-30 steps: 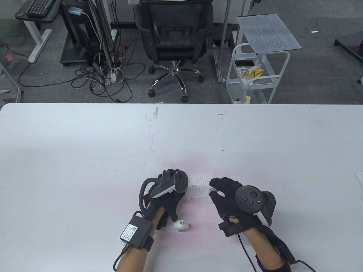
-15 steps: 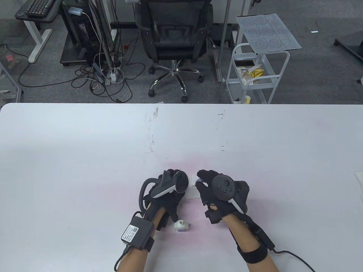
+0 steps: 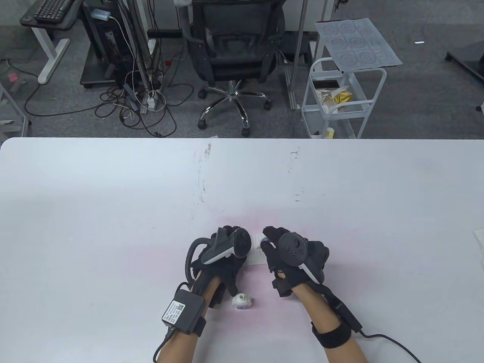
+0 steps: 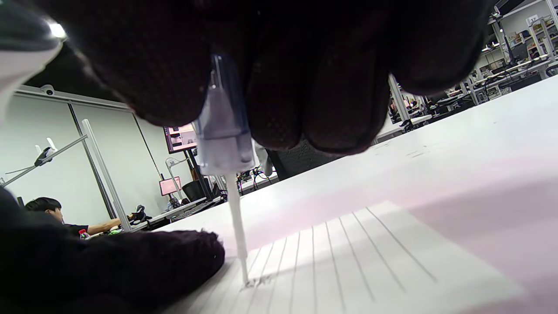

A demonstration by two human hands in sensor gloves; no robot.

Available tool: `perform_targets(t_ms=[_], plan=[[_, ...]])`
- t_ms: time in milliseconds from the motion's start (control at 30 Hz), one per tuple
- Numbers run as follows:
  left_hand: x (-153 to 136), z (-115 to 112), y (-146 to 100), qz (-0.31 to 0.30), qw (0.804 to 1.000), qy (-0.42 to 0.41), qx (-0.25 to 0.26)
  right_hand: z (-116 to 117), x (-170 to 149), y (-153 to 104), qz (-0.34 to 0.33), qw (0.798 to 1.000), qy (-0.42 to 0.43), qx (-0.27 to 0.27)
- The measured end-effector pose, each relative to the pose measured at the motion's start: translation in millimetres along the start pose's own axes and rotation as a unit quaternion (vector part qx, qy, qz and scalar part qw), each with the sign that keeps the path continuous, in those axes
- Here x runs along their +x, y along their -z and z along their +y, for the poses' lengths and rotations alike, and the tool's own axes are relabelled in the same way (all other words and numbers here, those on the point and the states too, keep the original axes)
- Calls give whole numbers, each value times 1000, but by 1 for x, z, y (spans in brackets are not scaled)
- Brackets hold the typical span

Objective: Brush correction fluid to cover black text

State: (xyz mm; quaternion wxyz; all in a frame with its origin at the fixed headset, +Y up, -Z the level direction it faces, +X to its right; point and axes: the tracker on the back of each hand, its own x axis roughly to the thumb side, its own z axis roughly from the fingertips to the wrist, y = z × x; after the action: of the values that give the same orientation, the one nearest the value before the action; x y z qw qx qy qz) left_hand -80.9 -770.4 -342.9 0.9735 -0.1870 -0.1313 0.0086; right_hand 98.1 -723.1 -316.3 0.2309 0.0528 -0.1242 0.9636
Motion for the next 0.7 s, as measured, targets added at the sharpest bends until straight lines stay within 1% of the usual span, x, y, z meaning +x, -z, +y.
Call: perform_targets(t_ms=[700], plan=[[-1,-1,0,-1,1000,-3,-2,-5,-3,0,-2,1000,-29,-9]])
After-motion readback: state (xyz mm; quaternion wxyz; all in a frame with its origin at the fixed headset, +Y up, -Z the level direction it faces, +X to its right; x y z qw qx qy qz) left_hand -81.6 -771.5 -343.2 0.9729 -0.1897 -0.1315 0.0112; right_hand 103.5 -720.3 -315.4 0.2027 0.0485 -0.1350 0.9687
